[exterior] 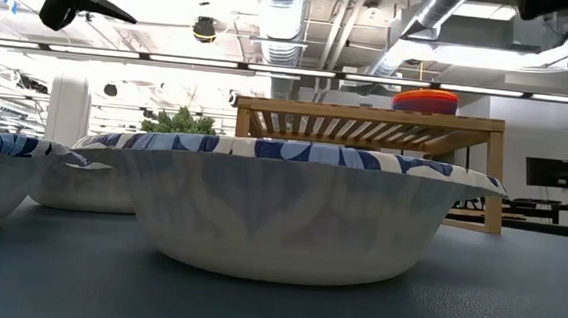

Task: Place and stack bowls onto a shelf
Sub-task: Stack the green bowl on top of the orange bowl on the shelf

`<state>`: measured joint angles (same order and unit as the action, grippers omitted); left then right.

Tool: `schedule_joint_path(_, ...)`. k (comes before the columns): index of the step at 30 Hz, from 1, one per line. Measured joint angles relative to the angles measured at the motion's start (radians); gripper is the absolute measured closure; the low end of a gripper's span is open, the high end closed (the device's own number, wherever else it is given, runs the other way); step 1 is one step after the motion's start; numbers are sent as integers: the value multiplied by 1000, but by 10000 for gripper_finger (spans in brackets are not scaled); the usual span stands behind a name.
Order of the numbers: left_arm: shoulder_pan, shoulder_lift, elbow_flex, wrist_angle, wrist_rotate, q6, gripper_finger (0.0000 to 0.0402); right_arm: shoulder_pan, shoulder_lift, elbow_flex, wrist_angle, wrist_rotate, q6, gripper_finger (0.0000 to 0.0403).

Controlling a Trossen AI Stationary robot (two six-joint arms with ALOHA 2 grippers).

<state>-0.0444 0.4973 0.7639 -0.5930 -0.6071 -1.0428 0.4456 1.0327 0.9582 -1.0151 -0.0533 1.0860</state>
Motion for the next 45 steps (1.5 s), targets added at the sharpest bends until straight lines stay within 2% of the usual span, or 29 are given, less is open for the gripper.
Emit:
schedule_joint_path(7,0,0,0,-1,-5,-1,205,145,154,-101,259,6,-2,207)
schedule_joint_path(13,0,0,0,-5,-3,-1,205,235,309,-110,386,-1,-20,207)
schedule_joint_path(18,0,0,0,-32,-3,-16,205,278,410,-110,482,-46,-16,207)
schedule_joint_path(26,0,0,0,-51,-1,-39,205,326,525,-110,608,-59,35,207)
schedule_joint_path(33,0,0,0,-56,-1,-39,205,354,607,-110,605,-58,121,210)
schedule_joint_path(37,0,0,0,-56,-1,-39,205,353,630,-106,599,-73,130,243)
schedule_joint_path(39,0,0,0,-56,-1,-39,205,352,625,-107,586,-68,137,279)
schedule_joint_path(43,0,0,0,-59,-2,-39,205,335,595,-109,529,-61,136,376)
schedule_joint_path(45,0,0,0,-71,-2,-39,205,323,571,-110,487,-58,129,381)
